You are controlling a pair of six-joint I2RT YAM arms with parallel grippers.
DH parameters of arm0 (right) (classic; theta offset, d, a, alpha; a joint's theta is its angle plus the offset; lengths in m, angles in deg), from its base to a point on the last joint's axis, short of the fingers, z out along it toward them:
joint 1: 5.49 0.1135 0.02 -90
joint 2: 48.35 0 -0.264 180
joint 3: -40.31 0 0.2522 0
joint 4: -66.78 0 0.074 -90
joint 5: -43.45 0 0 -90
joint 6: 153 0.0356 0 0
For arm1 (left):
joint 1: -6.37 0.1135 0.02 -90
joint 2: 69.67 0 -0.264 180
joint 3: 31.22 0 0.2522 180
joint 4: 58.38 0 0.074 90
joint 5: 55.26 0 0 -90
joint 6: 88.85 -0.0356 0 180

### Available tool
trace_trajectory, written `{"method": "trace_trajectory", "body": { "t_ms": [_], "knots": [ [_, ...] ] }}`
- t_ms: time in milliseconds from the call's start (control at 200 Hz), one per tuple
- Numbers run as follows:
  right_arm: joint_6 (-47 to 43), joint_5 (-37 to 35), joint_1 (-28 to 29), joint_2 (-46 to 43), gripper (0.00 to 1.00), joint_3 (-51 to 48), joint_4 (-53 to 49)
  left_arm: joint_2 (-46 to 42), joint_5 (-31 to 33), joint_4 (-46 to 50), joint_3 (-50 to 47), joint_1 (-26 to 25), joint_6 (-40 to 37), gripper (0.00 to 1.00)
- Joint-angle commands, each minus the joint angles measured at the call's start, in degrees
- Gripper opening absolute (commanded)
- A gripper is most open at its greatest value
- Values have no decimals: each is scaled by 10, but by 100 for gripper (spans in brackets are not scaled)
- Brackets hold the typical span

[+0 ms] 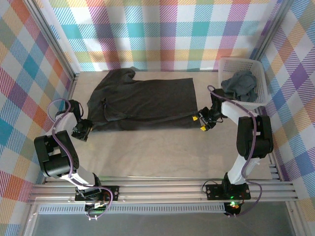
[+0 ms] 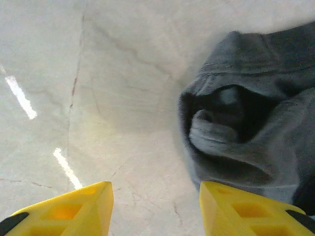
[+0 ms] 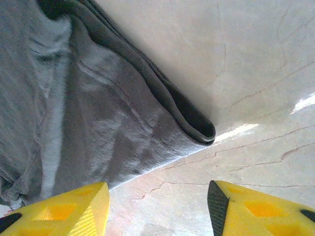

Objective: Fold and stack the t-shirts

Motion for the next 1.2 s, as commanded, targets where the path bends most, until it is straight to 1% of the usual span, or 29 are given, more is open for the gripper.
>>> {"method": "trace_trajectory", "body": {
  "t_ms": [0,155,265,330,450,505,560,655,735,800,820,860,925,965,1015,1110,1195],
  "knots": [
    [-7,33,-5,9,57,-3,33,3,-22,-26,-13,13,5,50],
    [-18,27,-10,28,57,0,35,11,-29,-80,-12,14,4,52],
    [-23,25,-12,43,57,7,38,27,-46,-111,-4,14,2,52],
    [-21,23,-12,52,55,13,37,44,-59,-120,2,14,-4,51],
    [-14,15,-12,62,52,21,39,68,-65,-135,10,15,-18,48],
    [-10,15,-11,68,49,27,34,79,-67,-139,16,15,-21,45],
    [-4,17,-11,71,44,26,32,88,-67,-144,20,14,-22,43],
    [10,9,-8,69,38,17,25,99,-64,-155,25,14,-23,36],
    [19,-8,-4,61,39,13,2,105,-61,-157,31,15,-25,30],
    [19,-25,0,49,39,8,-8,107,-59,-158,34,14,-28,24],
    [20,-28,1,48,38,7,-9,107,-56,-157,35,15,-30,22],
    [20,-32,0,49,31,6,-9,108,-53,-156,35,14,-34,17],
    [19,-40,1,60,15,14,-11,108,-47,-154,38,15,-40,7],
    [15,-52,0,69,8,26,-18,108,-42,-149,41,14,-43,0],
    [5,-76,0,79,0,45,-34,107,-36,-140,48,14,-49,0],
    [-28,-139,-5,80,0,95,-85,102,-17,-115,63,14,-62,0],
    [-50,-179,-13,63,0,112,-106,91,2,-90,74,15,-73,0]
  ]
}}
